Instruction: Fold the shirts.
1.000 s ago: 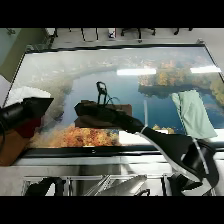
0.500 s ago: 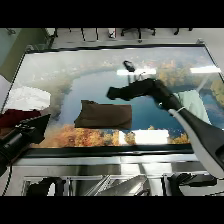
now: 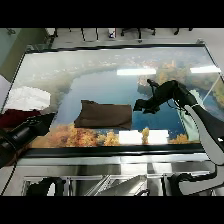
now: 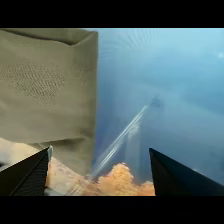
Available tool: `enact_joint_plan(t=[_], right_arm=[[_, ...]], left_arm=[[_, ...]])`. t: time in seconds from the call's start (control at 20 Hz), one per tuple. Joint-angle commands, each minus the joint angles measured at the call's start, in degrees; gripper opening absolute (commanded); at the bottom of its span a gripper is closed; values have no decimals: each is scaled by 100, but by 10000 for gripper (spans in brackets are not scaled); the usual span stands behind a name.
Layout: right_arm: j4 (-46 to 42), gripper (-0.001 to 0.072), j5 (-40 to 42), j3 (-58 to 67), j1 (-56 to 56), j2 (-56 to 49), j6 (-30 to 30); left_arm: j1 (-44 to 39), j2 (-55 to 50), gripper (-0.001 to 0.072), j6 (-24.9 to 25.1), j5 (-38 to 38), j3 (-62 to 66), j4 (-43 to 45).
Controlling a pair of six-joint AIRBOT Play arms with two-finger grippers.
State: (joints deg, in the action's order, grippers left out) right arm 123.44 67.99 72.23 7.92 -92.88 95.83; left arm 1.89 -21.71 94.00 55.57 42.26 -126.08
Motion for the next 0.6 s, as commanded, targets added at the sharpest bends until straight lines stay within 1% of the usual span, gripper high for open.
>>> enact_joint_plan(t=[0.0, 0.05, 0.2, 0.25, 0.3, 0.35, 0.4, 0.45, 0.55], right_arm=[[1460, 659, -236, -118, -59, -669, 793], [1744, 659, -321, -116, -48, -857, 938], [1823, 658, -398, -116, 50, -1226, 946], [1832, 622, -400, -116, 83, -1307, 986], [1847, 451, -402, -114, 116, -1364, 1010], [1862, 262, -407, -111, 149, -1392, 1010], [1906, 125, -417, -109, 151, -1401, 1010], [1943, 15, -398, -68, 144, -1373, 1012], [1958, 15, -308, 83, 131, -1200, 1086]], left_arm=[[4, -195, 11, -2, 31, -2, -2], [4, -195, 12, -2, 33, -2, 0], [4, -118, 12, 0, 31, -4, 4], [4, -59, 12, 0, 17, -4, 4], [4, -2, 11, 0, -11, -4, 4], [4, 70, 12, -2, -35, -4, 4], [4, 140, 11, 0, -61, -4, 4], [4, 208, 12, -2, -107, -4, 9], [4, 293, 12, -2, -192, -4, 4]])
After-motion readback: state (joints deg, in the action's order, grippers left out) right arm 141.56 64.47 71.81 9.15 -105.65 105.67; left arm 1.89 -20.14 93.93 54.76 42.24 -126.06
